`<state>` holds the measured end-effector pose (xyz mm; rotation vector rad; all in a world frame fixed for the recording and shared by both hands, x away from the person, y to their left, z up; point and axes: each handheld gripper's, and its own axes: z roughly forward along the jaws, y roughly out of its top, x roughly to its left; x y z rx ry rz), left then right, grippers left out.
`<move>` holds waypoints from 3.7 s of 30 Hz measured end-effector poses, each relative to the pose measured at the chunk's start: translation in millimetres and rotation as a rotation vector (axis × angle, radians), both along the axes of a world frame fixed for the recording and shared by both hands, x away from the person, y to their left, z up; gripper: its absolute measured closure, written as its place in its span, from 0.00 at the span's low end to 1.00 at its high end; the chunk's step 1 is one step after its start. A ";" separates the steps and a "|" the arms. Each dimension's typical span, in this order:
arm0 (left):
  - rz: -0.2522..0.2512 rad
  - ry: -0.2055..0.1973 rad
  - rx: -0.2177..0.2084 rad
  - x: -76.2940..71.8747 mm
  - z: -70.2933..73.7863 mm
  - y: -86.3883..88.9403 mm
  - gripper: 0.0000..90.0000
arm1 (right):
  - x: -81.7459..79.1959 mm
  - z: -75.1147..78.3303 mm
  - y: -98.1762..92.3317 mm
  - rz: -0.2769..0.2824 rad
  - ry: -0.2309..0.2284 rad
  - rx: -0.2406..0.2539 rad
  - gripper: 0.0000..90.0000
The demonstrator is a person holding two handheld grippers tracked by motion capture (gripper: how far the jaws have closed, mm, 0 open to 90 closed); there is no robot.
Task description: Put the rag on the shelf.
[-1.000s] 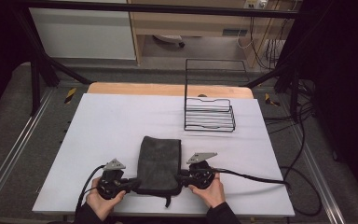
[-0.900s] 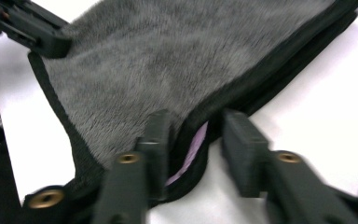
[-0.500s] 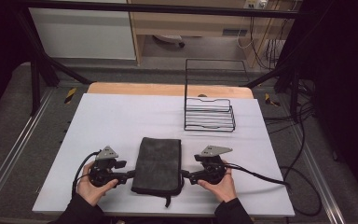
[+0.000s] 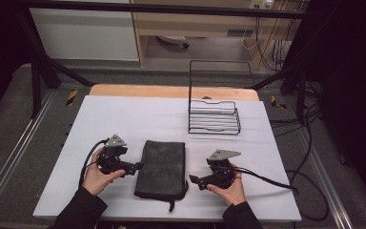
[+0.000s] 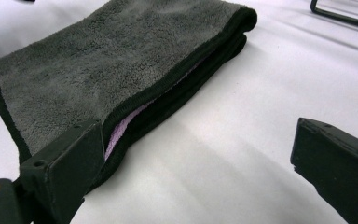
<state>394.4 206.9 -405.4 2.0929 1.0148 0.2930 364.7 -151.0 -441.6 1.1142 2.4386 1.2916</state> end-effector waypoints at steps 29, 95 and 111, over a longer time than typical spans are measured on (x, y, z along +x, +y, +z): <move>0.090 0.097 -0.014 63.0 -32.6 -25.2 0.54 | -2.6 -1.6 1.3 -0.006 0.009 0.011 0.04; 0.066 0.109 -0.063 59.3 -42.6 -24.2 0.82 | 91.5 -11.4 55.4 -0.142 0.227 0.097 0.84; 0.043 0.046 -0.149 43.4 -16.6 -12.0 0.87 | 74.9 10.2 49.6 -0.106 0.126 0.168 0.87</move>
